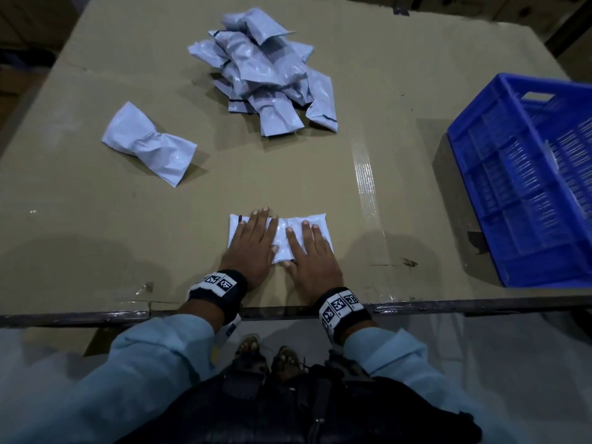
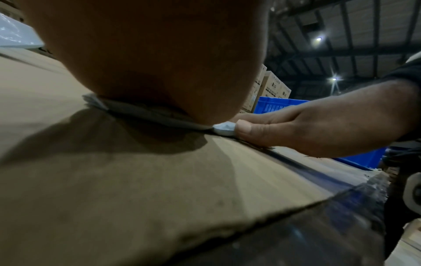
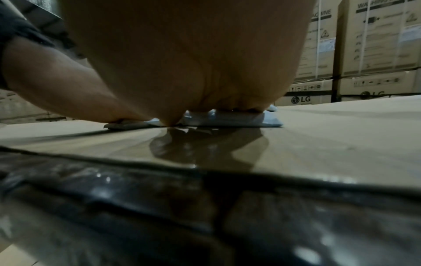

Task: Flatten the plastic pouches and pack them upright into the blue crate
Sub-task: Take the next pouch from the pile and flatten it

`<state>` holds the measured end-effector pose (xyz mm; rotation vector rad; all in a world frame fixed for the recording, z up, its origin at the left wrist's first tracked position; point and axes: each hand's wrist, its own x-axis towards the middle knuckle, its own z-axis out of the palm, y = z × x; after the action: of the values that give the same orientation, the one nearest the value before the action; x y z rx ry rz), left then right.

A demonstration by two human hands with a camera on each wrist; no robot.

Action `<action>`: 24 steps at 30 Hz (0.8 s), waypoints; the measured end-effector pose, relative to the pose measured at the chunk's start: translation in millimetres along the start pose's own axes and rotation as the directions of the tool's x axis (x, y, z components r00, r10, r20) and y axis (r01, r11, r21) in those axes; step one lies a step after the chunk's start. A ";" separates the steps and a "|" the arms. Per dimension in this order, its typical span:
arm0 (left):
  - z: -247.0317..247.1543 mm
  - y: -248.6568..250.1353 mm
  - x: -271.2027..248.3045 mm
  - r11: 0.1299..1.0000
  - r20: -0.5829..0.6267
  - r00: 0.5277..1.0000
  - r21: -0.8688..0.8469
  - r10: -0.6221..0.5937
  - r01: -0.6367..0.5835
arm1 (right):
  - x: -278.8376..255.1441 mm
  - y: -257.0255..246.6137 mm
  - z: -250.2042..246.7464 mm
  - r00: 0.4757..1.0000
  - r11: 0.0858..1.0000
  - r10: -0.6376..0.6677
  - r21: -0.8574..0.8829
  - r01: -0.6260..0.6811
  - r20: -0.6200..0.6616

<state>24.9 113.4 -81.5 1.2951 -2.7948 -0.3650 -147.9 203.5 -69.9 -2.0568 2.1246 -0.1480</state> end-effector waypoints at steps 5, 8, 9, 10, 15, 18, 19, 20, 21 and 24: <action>0.0 0.6 0.1 1.000 0.013 1.000 -0.018 -0.002 0.003 | -1.9 -1.9 3.0 1.000 1.000 0.017 -0.017 -0.017 -0.009; 0.5 0.2 -0.2 1.000 0.010 1.000 -0.021 -0.002 0.002 | -4.2 -1.9 4.0 1.000 1.000 0.020 -0.007 -0.020 -0.022; 1.3 0.4 -0.5 1.000 0.011 1.000 -0.020 -0.002 0.002 | -4.5 -1.8 4.3 1.000 1.000 0.018 -0.003 -0.018 -0.024; 1.4 0.1 -0.9 1.000 0.012 1.000 -0.021 -0.001 0.001 | -5.0 -2.2 4.2 1.000 1.000 0.016 0.000 -0.016 -0.024; 2.5 -1.9 -0.2 0.999 0.007 1.000 -0.030 0.013 -0.013 | -4.7 -2.2 2.3 1.000 1.000 0.026 0.014 -0.025 -0.008; 3.0 -1.8 -0.7 1.000 0.013 1.000 -0.019 0.009 -0.008 | -5.1 -3.0 3.9 0.999 0.999 0.031 0.020 -0.031 -0.004; 3.0 -1.5 -0.7 1.000 0.011 1.000 -0.016 0.007 -0.007 | -5.0 -2.6 5.2 1.000 0.999 0.030 0.020 -0.030 -0.007; 2.8 -1.1 -0.9 1.000 0.010 1.000 -0.015 0.006 -0.006 | -5.0 -2.3 6.4 1.000 0.999 0.029 0.020 -0.028 -0.012; 2.8 -1.0 -1.1 1.000 0.010 1.000 -0.013 0.006 -0.006 | -4.8 -2.1 7.6 1.000 0.999 0.027 0.019 -0.027 -0.015; 1.5 -0.9 -0.9 1.000 0.022 1.000 -0.008 0.000 0.000 | -4.2 -2.8 8.8 0.999 0.999 0.030 0.018 -0.030 -0.018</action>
<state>26.0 113.8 -83.1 1.2974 -2.8079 -0.3928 -143.3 208.0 -77.7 -2.0202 2.1563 -0.1817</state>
